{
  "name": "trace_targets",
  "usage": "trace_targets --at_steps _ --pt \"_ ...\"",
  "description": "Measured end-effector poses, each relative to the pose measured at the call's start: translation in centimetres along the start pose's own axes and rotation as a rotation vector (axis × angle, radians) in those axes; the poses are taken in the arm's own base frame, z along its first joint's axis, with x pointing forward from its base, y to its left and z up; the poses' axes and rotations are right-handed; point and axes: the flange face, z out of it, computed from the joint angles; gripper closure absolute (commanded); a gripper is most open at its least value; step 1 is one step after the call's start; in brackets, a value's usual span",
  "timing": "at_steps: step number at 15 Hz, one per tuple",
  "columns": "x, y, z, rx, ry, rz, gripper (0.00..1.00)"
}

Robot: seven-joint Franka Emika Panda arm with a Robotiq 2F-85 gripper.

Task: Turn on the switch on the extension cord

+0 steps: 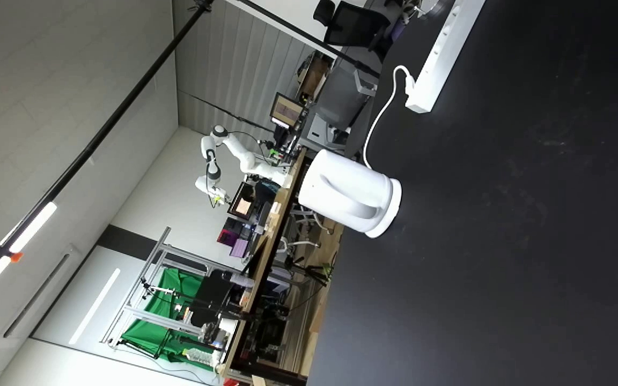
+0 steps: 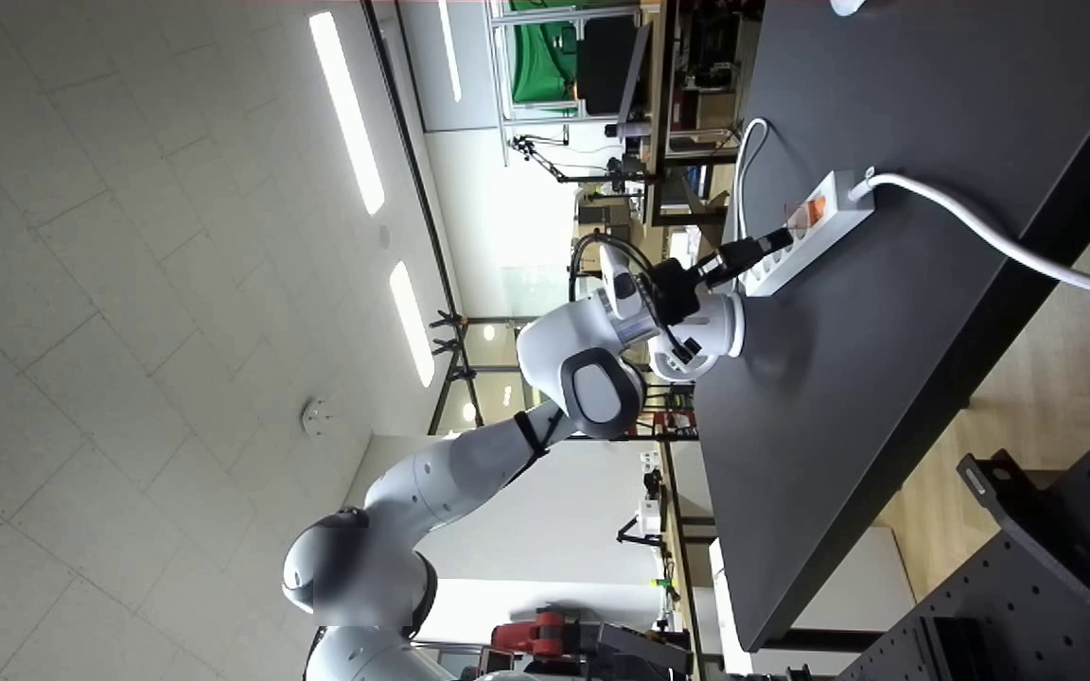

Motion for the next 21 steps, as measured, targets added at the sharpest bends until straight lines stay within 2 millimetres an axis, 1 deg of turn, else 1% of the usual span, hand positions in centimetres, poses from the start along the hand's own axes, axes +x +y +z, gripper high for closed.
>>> trace_targets --at_steps 4,7,13,18,21 --pt "0.2 1.0 0.5 -0.036 0.006 -0.006 1.00" --pt "-0.1 1.7 1.2 -0.071 -0.005 -0.016 1.00" --pt "-0.3 2.1 1.8 -0.102 -0.010 -0.041 1.00" --pt "0.6 2.4 1.6 -0.129 -0.002 -0.099 1.00" --pt "2.1 3.6 0.9 -0.145 0.016 -0.116 1.00"
